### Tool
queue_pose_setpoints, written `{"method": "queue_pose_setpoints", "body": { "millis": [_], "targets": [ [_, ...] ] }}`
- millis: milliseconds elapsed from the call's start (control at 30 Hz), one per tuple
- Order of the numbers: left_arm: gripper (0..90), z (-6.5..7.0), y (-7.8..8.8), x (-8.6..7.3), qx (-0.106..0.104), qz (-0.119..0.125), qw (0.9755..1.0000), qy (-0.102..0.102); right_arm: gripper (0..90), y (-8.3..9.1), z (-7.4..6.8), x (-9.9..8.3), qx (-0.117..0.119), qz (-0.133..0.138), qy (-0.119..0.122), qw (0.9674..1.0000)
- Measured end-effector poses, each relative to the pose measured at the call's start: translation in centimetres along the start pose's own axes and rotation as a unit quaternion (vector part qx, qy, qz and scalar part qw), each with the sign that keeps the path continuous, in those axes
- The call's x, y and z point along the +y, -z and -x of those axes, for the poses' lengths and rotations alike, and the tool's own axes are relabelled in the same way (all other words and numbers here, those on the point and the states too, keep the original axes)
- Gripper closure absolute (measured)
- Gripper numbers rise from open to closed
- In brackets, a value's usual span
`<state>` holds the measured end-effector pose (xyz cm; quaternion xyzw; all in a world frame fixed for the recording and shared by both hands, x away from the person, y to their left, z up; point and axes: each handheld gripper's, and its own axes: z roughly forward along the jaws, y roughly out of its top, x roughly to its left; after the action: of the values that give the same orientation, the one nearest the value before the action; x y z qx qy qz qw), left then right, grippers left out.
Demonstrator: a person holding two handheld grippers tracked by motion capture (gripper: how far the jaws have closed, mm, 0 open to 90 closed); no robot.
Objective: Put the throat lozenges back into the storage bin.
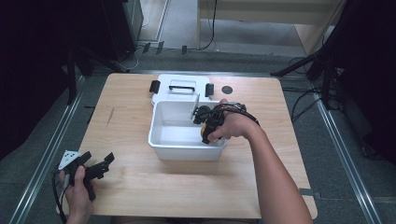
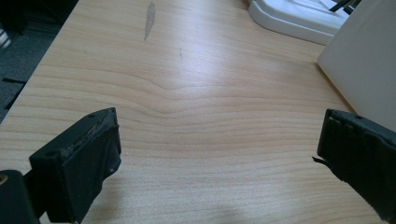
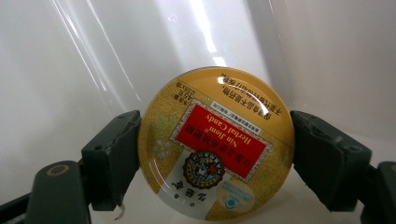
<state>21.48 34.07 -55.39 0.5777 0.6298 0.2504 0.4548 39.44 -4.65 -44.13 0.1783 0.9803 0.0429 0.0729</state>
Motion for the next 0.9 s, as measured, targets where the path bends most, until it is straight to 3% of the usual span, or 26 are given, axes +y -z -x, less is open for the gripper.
{"method": "queue_pose_setpoints", "body": {
  "millis": [433,900],
  "targets": [
    [0.0,0.0,0.0,0.0,0.0,-0.001,1.0,0.0,21.5,0.2,0.0,-0.2,-0.007,0.006,-0.006,0.9999],
    [0.0,0.0,0.0,0.0,-0.001,-0.001,1.0,0.001,19.4,2.7,0.2,-1.0,-0.006,0.054,-0.026,0.9982]
  ]
}}
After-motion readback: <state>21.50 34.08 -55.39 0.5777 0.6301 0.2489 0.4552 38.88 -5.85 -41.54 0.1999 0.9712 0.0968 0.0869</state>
